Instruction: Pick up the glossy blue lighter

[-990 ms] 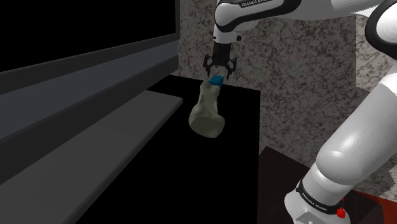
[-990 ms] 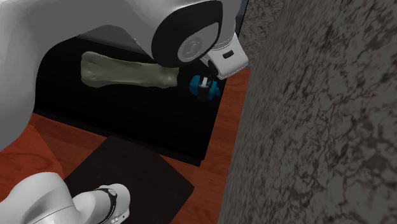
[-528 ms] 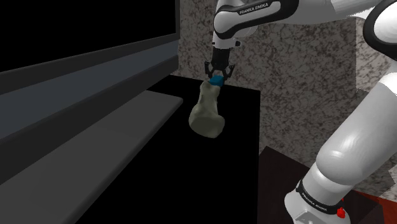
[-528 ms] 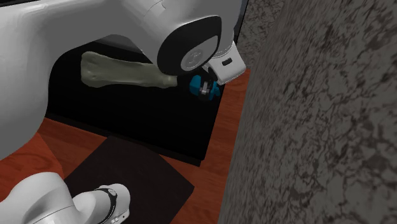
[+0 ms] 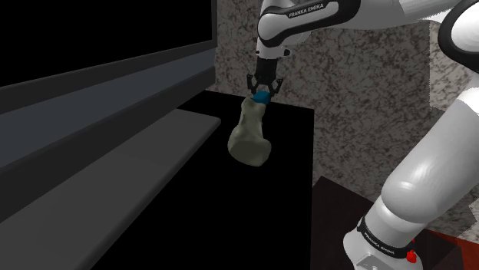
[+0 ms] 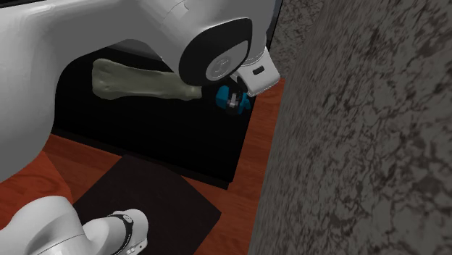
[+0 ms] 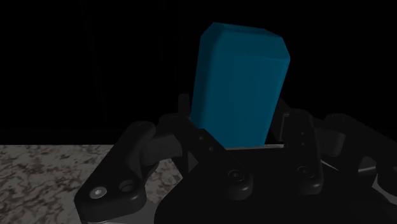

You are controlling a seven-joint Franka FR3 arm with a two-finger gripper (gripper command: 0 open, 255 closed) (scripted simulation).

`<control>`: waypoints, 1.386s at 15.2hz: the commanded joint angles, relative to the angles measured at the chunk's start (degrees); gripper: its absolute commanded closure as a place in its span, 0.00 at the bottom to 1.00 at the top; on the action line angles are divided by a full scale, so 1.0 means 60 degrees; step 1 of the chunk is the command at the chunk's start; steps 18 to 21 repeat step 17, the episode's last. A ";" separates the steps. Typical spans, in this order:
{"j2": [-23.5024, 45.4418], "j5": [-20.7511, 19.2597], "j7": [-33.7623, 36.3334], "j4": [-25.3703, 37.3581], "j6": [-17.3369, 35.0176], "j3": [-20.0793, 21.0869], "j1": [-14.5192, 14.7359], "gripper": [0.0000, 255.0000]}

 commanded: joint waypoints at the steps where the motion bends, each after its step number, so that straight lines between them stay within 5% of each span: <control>1: -0.0002 0.0006 -0.0004 0.0094 -0.0114 0.0002 0.0003 1.00; 15: 0.0048 0.0000 -0.0004 0.1952 -0.1921 -0.0001 -0.0001 1.00; 21: 0.0050 -0.0001 -0.0004 0.1975 -0.1942 -0.0001 -0.0001 1.00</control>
